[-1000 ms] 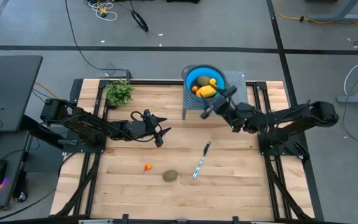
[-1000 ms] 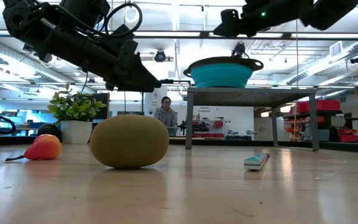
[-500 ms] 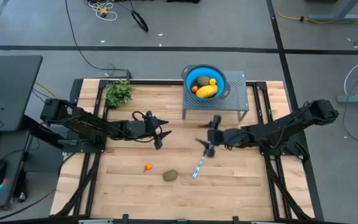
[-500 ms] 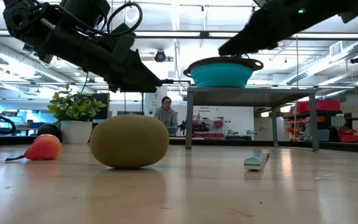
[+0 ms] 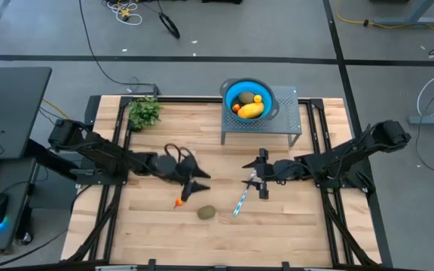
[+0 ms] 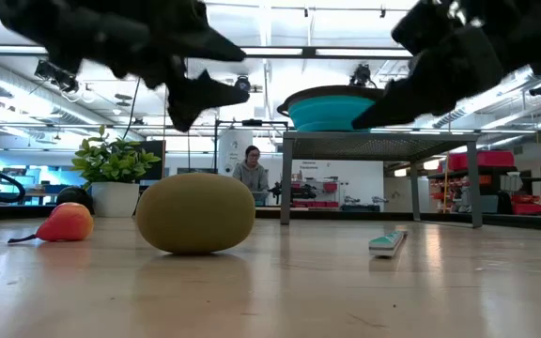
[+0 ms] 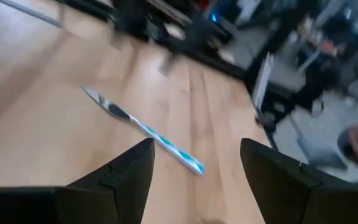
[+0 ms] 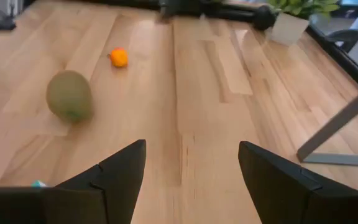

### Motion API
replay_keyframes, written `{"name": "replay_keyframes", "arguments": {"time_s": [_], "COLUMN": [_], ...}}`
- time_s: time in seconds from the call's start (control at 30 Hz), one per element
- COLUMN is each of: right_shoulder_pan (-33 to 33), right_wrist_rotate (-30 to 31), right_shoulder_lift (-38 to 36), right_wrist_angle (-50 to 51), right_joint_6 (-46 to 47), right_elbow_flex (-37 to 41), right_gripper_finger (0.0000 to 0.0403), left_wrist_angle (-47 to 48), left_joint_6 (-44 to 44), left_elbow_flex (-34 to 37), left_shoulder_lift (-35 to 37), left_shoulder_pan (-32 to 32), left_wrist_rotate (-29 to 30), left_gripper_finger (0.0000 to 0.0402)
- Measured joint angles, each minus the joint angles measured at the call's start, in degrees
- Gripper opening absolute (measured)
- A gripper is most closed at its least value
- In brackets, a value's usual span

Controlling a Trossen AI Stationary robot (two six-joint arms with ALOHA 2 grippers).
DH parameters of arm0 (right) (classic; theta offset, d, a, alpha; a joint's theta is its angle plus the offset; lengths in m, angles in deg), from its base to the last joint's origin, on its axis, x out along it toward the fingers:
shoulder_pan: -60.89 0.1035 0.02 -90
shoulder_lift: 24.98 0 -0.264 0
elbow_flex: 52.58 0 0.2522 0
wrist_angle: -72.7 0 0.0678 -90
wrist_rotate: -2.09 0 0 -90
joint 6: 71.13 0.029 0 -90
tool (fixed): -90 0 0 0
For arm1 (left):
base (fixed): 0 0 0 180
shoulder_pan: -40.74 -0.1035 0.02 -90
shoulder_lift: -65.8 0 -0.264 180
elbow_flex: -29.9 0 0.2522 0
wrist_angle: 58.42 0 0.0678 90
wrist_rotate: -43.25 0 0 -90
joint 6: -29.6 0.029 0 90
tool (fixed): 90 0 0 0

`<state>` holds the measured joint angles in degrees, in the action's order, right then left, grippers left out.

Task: Pick & Place Fruit
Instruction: Put the kiwi into the blue strainer bowl on the shelf

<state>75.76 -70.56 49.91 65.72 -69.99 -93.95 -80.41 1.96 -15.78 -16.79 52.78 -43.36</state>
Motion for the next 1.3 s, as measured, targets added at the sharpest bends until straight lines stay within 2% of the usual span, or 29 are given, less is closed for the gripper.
{"name": "replay_keyframes", "arguments": {"time_s": [0.2, 0.3, 0.4, 0.73, 1.0, 1.2, 1.3], "right_shoulder_pan": [0.00, 0.00, 0.00, -0.31, -1.77, -1.68, -1.57], "right_wrist_rotate": [0.48, 0.58, 1.08, 2.55, 2.03, 1.32, -0.74], "right_shoulder_lift": [0.00, 0.00, 0.00, 0.00, 0.00, 0.00, 0.00], "right_wrist_angle": [-15.25, -18.23, -18.29, -19.21, -20.65, -20.43, -20.23], "right_joint_6": [-0.31, -0.51, -0.61, -5.81, -6.43, -2.78, -0.27], "right_elbow_flex": [7.67, 9.96, 10.89, 11.09, 11.09, 11.09, 11.09], "right_gripper_finger": [0.0268, 0.0268, 0.0268, 0.0268, 0.0268, 0.0268, 0.0268], "left_wrist_angle": [19.86, 29.25, 33.82, 33.71, 26.61, 19.98, 21.20], "left_joint_6": [-0.28, -1.73, -3.29, -11.53, -13.96, -15.50, -15.06], "left_elbow_flex": [-9.62, -15.07, -18.61, -20.15, -20.15, -20.23, -21.41], "left_shoulder_lift": [0.00, 0.00, 0.00, -0.02, -1.54, -8.63, -11.79], "left_shoulder_pan": [7.71, 10.25, 12.23, 18.30, 22.04, 22.86, 23.03], "left_wrist_rotate": [12.03, 16.33, 19.08, 29.35, 36.79, 37.02, 35.79], "left_gripper_finger": [0.0247, 0.0247, 0.0247, 0.0247, 0.0247, 0.0247, 0.0247]}}
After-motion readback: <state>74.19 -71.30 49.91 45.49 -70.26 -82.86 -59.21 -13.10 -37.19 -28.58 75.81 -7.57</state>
